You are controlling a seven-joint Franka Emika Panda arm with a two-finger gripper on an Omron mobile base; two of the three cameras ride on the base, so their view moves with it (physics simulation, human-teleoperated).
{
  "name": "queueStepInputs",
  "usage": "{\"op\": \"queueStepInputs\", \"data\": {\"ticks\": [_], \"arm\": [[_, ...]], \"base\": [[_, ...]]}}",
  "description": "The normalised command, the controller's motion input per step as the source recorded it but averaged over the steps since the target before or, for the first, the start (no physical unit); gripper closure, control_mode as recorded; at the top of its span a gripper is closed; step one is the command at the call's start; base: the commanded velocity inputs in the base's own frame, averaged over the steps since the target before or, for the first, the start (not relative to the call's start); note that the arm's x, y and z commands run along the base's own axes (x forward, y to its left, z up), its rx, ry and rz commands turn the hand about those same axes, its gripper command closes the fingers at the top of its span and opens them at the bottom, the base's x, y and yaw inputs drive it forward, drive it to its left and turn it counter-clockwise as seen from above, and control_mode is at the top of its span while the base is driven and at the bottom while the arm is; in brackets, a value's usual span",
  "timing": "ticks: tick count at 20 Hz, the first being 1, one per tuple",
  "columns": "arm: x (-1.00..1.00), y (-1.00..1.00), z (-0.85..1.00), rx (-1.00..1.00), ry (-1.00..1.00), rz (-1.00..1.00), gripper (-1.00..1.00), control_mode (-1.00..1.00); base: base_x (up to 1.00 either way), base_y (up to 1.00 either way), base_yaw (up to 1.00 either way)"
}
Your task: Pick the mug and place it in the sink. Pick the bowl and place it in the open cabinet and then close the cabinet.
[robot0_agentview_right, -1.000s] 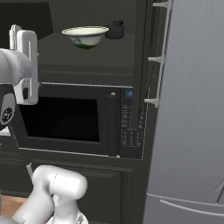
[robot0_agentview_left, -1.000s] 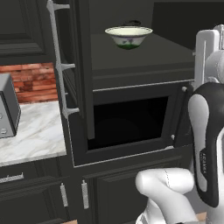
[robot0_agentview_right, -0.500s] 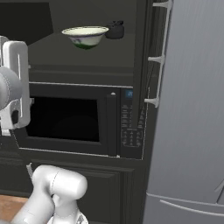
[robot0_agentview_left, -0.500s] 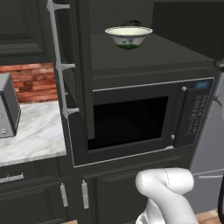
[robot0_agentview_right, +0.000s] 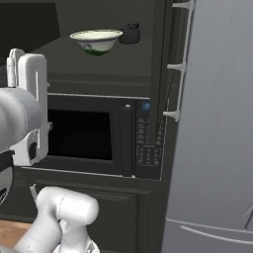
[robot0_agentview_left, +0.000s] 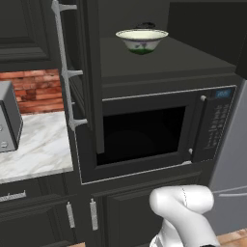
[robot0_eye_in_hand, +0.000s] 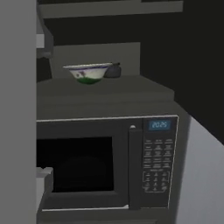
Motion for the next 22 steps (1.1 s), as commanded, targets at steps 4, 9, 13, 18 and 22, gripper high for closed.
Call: {"op": "queueStepInputs", "data": {"ticks": [4,9,13,18,22], "arm": [[-0.33,-0.41,-0.01,0.00,0.00,0.02,-1.00,-1.00],[-0.22,-0.29,-0.01,0.00,0.00,0.04,-1.00,-1.00],[0.00,-0.41,-0.03,0.00,0.00,0.00,-1.00,-1.00],[-0.01,-0.45,-0.02,0.00,-0.02,0.00,-1.00,-1.00],[-0.02,-0.49,-0.05,0.00,-0.08,0.00,-1.00,-1.00]], "base": [[0.00,0.00,0.00],[0.00,0.00,0.00],[0.00,0.00,0.00],[0.00,0.00,0.00],[0.00,0.00,0.00]]}}
